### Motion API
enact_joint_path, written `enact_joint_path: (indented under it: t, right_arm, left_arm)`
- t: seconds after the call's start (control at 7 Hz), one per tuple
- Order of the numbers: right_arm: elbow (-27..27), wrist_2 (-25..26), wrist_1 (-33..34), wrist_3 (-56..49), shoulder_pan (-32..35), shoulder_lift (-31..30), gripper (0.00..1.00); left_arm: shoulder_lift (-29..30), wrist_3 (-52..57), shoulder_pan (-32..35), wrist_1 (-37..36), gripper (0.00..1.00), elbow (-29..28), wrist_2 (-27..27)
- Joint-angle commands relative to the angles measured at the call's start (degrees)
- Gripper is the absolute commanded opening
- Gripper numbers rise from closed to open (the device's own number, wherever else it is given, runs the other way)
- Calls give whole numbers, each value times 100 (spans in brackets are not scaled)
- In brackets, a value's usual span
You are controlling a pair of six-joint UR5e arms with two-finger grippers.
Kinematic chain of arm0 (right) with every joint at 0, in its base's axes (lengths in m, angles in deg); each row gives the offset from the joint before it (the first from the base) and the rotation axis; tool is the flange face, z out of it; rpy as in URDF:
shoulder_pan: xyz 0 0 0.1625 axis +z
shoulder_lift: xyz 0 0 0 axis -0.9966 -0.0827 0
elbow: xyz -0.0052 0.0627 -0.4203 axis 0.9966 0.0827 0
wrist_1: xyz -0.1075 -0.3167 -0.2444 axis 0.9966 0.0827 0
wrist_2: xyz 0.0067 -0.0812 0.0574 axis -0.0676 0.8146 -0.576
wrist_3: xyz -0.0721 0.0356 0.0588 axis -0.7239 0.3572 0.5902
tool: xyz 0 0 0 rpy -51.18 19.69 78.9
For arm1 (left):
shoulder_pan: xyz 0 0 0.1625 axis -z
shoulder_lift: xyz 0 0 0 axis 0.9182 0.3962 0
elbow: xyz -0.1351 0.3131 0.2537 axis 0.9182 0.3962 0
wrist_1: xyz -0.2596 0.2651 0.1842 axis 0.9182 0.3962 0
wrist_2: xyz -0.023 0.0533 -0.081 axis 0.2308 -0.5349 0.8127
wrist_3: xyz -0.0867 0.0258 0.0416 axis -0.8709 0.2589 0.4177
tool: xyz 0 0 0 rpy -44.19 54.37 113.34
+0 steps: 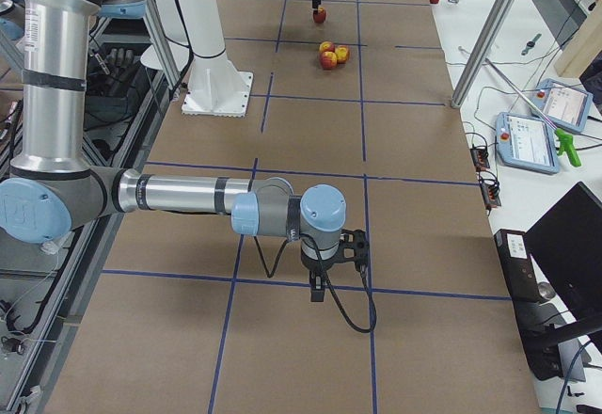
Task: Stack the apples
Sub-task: 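Move the left gripper down over the lone red apple, then close the left gripper on the lone red apple and lift it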
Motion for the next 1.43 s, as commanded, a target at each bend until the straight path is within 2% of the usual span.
enact_joint_path:
  t: [0.0, 1.29]
  right_arm:
    - [0, 0, 0, 0, 0, 0, 100]
    - [0, 0, 0, 0, 0, 0, 100]
  left_arm:
    - [25, -15, -45, 7, 100, -57, -30]
    - [350, 64, -89, 16, 100, -531, -30]
